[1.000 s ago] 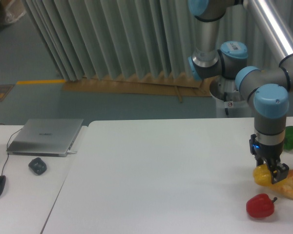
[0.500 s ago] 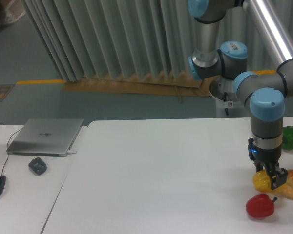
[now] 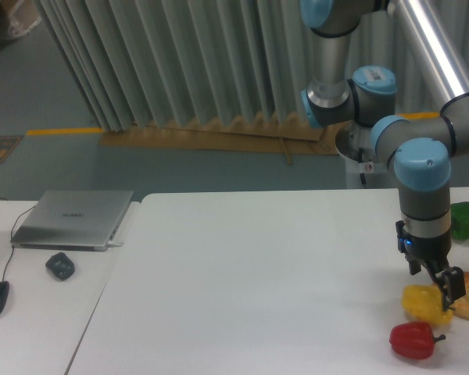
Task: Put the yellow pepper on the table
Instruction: 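Open the gripper to release the yellow pepper and lift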
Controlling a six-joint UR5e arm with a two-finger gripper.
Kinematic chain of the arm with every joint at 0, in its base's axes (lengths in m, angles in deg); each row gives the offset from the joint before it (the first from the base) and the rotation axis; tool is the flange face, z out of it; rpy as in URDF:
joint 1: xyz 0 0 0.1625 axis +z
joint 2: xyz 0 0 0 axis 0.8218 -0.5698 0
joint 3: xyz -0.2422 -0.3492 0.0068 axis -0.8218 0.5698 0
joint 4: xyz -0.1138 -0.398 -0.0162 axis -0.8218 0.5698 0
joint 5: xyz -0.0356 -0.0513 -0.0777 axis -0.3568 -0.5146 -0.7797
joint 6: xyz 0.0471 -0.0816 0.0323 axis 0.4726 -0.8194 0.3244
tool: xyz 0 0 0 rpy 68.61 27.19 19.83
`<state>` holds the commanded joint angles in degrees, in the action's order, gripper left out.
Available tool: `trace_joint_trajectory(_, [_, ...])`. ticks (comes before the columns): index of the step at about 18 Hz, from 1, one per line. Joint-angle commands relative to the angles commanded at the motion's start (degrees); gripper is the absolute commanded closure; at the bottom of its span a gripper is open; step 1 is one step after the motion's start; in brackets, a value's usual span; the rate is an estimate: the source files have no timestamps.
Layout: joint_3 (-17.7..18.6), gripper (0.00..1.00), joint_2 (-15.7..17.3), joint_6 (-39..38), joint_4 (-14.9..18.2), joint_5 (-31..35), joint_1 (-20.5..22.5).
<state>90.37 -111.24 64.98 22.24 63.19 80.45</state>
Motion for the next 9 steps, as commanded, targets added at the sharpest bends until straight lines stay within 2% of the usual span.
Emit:
trace_joint_trajectory(1, [-0.17, 0.0, 0.35, -0.36, 0.7, 0.0, -0.27])
trace_joint_trajectory(2, [-0.26, 0.0, 0.96, -0.19, 3.14, 0.09, -0.27])
trace_joint_trajectory(4, [-2.62, 0.0, 2.37, 0.25, 9.98, 0.09, -0.01])
trace_joint_trajectory(6, [-5.87, 0.0, 4.82, 0.34, 19.55, -2.09, -0.18])
trace_joint_trajectory(9, [-5.54, 0.0, 8.87, 0.34, 25.9, -4.74, -1.93])
